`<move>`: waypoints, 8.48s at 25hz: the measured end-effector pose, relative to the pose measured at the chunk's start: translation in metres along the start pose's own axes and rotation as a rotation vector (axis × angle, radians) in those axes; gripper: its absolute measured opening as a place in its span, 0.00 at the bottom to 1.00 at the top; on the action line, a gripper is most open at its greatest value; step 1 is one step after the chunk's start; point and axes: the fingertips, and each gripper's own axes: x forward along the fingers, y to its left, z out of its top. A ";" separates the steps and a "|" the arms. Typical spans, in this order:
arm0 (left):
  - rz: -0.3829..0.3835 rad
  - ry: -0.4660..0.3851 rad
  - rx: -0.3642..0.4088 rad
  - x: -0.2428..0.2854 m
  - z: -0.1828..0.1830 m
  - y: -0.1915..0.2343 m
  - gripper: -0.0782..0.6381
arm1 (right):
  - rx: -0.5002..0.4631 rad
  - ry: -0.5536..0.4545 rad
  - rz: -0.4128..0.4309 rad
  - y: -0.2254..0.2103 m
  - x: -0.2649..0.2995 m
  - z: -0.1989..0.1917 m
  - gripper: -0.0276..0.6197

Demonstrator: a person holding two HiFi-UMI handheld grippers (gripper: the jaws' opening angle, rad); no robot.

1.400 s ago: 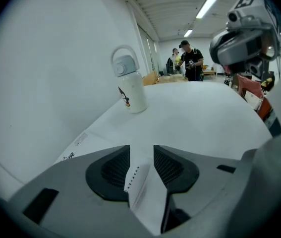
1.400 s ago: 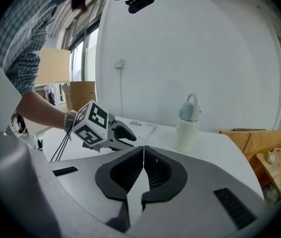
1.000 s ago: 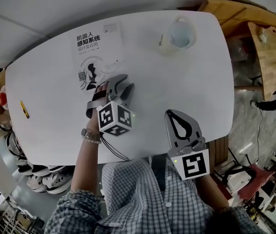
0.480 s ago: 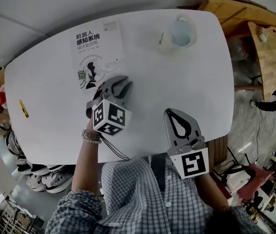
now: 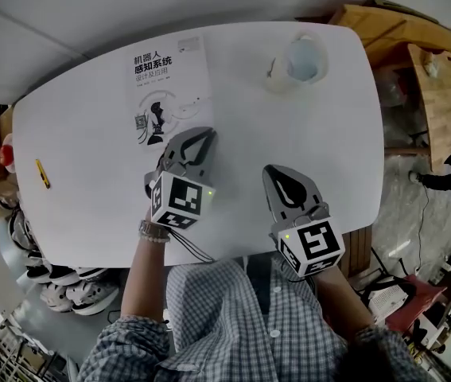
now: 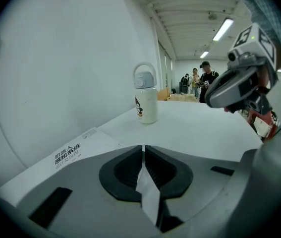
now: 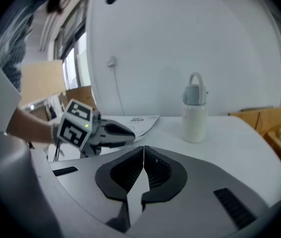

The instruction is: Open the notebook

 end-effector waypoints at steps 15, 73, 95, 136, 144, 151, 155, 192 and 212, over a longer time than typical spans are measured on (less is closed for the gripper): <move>0.055 -0.048 -0.056 -0.020 0.010 0.013 0.13 | 0.878 -0.022 0.356 0.009 0.115 0.035 0.25; 0.231 -0.012 -0.182 -0.035 -0.004 0.056 0.16 | 0.058 0.221 0.182 0.024 0.143 -0.016 0.08; 0.355 -0.269 -0.661 -0.109 -0.011 0.116 0.16 | -0.302 0.359 0.100 0.038 0.158 -0.042 0.07; 0.587 -0.098 -0.930 -0.168 -0.175 0.198 0.19 | -0.324 0.389 0.080 0.042 0.162 -0.042 0.08; 0.619 -0.009 -0.928 -0.166 -0.192 0.196 0.28 | -0.209 0.369 0.035 0.035 0.162 -0.041 0.07; 0.632 -0.032 -1.003 -0.178 -0.205 0.191 0.33 | -0.216 0.358 0.024 0.034 0.162 -0.040 0.07; 0.677 -0.012 -0.994 -0.195 -0.213 0.186 0.33 | -0.237 0.354 0.023 0.034 0.163 -0.040 0.08; 0.496 -0.278 -0.586 -0.223 -0.013 0.061 0.12 | -0.236 -0.090 0.151 0.042 0.046 0.058 0.08; 0.563 -0.406 -0.448 -0.268 0.080 -0.004 0.12 | -0.380 -0.390 0.304 0.077 -0.055 0.133 0.08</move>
